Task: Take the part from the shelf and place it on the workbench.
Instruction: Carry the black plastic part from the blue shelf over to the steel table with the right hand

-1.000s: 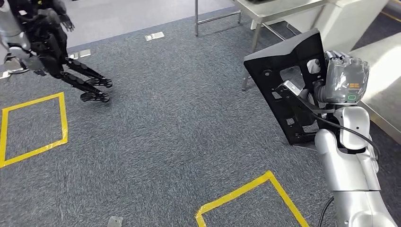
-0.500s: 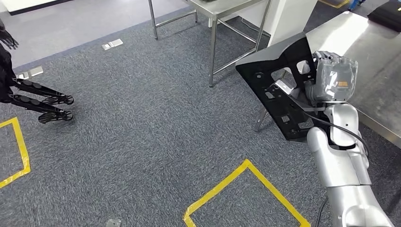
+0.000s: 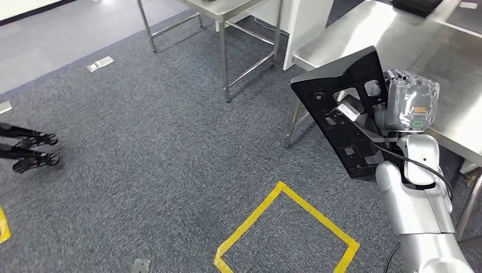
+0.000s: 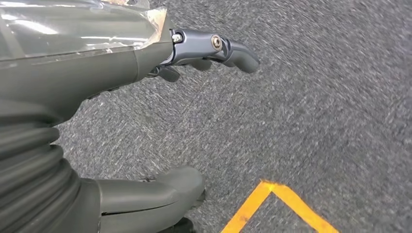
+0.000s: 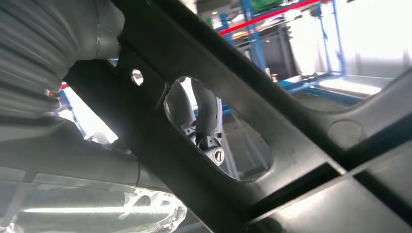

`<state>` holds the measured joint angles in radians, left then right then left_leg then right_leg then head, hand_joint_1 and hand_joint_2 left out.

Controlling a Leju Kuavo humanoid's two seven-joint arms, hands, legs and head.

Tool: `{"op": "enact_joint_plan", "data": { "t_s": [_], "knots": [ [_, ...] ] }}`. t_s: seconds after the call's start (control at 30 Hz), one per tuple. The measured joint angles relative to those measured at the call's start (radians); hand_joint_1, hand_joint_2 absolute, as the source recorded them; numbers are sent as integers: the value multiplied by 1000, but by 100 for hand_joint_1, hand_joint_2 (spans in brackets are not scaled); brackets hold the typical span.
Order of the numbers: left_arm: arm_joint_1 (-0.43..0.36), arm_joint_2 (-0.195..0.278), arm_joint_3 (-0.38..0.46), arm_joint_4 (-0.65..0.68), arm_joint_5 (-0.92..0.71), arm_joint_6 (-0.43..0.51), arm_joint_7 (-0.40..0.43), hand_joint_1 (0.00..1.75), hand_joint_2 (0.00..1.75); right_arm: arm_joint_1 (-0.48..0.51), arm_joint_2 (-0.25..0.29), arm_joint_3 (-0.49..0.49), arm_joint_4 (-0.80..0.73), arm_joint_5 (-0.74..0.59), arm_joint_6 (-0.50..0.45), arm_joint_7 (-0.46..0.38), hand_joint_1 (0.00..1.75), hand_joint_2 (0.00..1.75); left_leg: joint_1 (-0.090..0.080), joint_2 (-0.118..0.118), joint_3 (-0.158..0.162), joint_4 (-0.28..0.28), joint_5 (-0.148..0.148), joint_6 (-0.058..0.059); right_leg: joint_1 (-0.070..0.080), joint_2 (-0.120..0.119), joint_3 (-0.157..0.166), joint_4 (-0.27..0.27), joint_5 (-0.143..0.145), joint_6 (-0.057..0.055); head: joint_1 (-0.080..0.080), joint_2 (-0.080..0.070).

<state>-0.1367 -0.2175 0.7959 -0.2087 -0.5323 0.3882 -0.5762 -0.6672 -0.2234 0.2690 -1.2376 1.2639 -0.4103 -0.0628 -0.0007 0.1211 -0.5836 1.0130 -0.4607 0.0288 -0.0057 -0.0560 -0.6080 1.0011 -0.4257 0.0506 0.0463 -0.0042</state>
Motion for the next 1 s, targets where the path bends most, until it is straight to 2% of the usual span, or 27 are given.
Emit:
{"op": "enact_joint_plan", "data": {
  "t_s": [0.03, 0.07, 0.1, 0.13, 0.17, 0.23, 0.27, 0.3, 0.33, 0.37, 0.4, 0.43, 0.47, 0.53, 0.57, 0.6, 0.67, 0.7, 0.73, 0.77, 0.8, 0.83, 0.9, 0.93, 0.97, 1.0],
  "knots": [
    [-1, 0, 0, 0, 0, 0, 0, 0, 175, 0, 0, 0, 0, 1, 0, 1, 152, 175, 2, 4, 1, 2, -4, -6, -7, 14, -1, -1, 2, -8, -2, 0],
    [-3, 0, 0, 0, 0, 0, 0, 0, 175, -2, -1, 0, 0, 2, 0, 2, 152, 175, 6, -8, -3, 10, -12, -11, -13, 26, 0, -2, 4, -13, -4, 0],
    [-4, 0, 0, 0, 1, -1, 0, 0, 175, -4, 0, 0, 0, 3, 0, 2, 152, 175, 10, -33, -12, 32, -29, -17, -18, 36, 0, -3, 7, -22, -5, 0],
    [-4, 0, 1, 0, 1, -1, 0, 0, 175, -7, 2, 0, 1, 4, 0, 3, 152, 175, 13, -67, -34, 80, -58, -22, -23, 46, 1, -4, 8, -30, -9, 0],
    [-2, 1, 2, 0, 2, -1, 0, 0, 175, -11, 4, 1, 1, 4, 1, 3, 152, 175, 14, -97, -63, 146, -93, -24, -21, 57, 0, -4, 9, -37, -12, 0],
    [0, 1, 4, 0, 6, -1, 2, 0, 175, -15, 8, 1, 5, 5, 5, 4, 152, 175, 15, -122, -124, 275, -144, -28, -20, 83, 0, -4, 10, -44, -17, 0],
    [0, 1, 5, 0, 7, -1, 2, 0, 175, -18, 9, 2, 8, 5, 7, 4, 152, 175, 16, -124, -136, 295, -142, -28, -20, 98, -1, -3, 10, -44, -18, 0],
    [0, 1, 6, 0, 8, -2, 2, 0, 175, -21, 9, 3, 11, 4, 9, 3, 152, 175, 18, -125, -130, 279, -122, -28, -20, 112, 0, -2, 10, -43, -20, 0],
    [0, 1, 6, 0, 8, -2, 2, 0, 175, -24, 10, 4, 14, 3, 10, 2, 152, 175, 21, -133, -105, 225, -87, -28, -21, 126, 0, 1, 10, -43, -22, 0],
    [0, 2, 6, 0, 8, -2, 2, 0, 175, -28, 11, 5, 16, 2, 10, 1, 152, 175, 26, -154, -73, 157, -52, -27, -22, 140, -2, 5, 9, -42, -25, 0],
    [0, 2, 6, 0, 9, -3, 2, 0, 175, -33, 11, 6, 18, 1, 11, 0, 152, 175, 31, -181, -42, 94, -30, -28, -21, 152, -5, 9, 8, -38, -28, 0],
    [0, 2, 7, 0, 9, -3, 2, 0, 175, -38, 12, 6, 20, 0, 11, 0, 152, 175, 34, -201, -21, 49, -17, -27, -19, 164, -11, 12, 10, -33, -28, 0],
    [-1, 3, 7, 0, 9, -3, 2, 0, 175, -41, 12, 7, 21, 0, 12, -1, 152, 175, 33, -214, -11, 29, -16, -26, -18, 175, -18, 13, 12, -25, -28, 0],
    [-2, 3, 7, 0, 9, -2, 2, 0, 175, -44, 11, 8, 24, -1, 13, -2, 152, 175, 26, -194, -7, 20, -13, -14, -18, 198, -30, 8, 22, -5, -27, 0],
    [-3, 2, 7, 0, 10, -2, 2, 0, 175, -44, 10, 8, 25, -1, 13, -2, 152, 175, 24, -181, -5, 12, -7, -5, -18, 186, -37, 10, 23, 1, -28, 0],
    [-4, 1, 7, 0, 10, -2, 2, 0, 175, -46, 9, 9, 26, -2, 12, -2, 152, 175, 23, -166, -2, 5, -1, 4, -16, 160, -49, 28, 14, 3, -25, 0],
    [-4, 1, 7, 0, 10, -2, 2, 0, 175, -50, 8, 10, 28, -2, 11, -2, 152, 175, 20, -138, 2, -6, 5, 16, -14, 91, -100, 128, -32, -2, -14, 0],
    [-4, 0, 7, 0, 10, -2, 2, 0, 175, -51, 7, 12, 30, -2, 11, -2, 152, 175, 18, -123, 1, -6, 5, 18, -13, 76, -134, 200, -60, -5, -7, 0],
    [-3, 0, 7, 0, 9, -2, 2, 0, 175, -50, 7, 13, 32, -2, 11, -2, 152, 175, 17, -108, 1, -6, 5, 19, -13, 71, -164, 263, -81, -4, -5, 0],
    [-3, 0, 8, 0, 9, -2, 2, 0, 175, -49, 7, 14, 34, -2, 11, -2, 152, 175, 16, -93, 0, -5, 4, 19, -14, 69, -180, 299, -90, -1, -3, 0],
    [-3, 0, 7, 0, 9, -3, 3, 0, 175, -48, 6, 14, 35, -2, 11, -2, 152, 175, 16, -78, 0, -5, 3, 19, -14, 65, -173, 291, -83, 6, 2, 0],
    [-3, 0, 7, 0, 8, -3, 3, 0, 175, -48, 5, 14, 36, -2, 11, -2, 152, 175, 17, -64, 1, -5, 2, 17, -15, 56, -145, 241, -63, 13, 7, 0],
    [-4, -1, 7, 0, 8, -3, 4, 0, 175, -52, 4, 14, 36, -2, 11, -2, 152, 175, 14, -39, 4, -4, -2, 11, -11, 9, -57, 88, -15, 21, 23, 0],
    [-4, -2, 7, 0, 8, -3, 5, 0, 175, -55, 4, 15, 36, -2, 11, -2, 152, 175, 10, -28, 6, -3, -5, 6, -6, -9, -26, 33, -1, 16, 30, 0],
    [-4, -2, 7, 0, 8, -3, 5, 0, 175, -57, 4, 15, 36, -2, 12, -2, 152, 175, 6, -16, 8, -3, -8, 1, -1, -19, -10, 4, 6, 9, 35, 0],
    [-4, -2, 7, 0, 8, -3, 5, 0, 175, -58, 3, 15, 36, -2, 12, -2, 152, 175, 3, -5, 10, -3, -10, -3, 4, -14, -7, -3, 8, 1, 37, 0]
  ]
}}
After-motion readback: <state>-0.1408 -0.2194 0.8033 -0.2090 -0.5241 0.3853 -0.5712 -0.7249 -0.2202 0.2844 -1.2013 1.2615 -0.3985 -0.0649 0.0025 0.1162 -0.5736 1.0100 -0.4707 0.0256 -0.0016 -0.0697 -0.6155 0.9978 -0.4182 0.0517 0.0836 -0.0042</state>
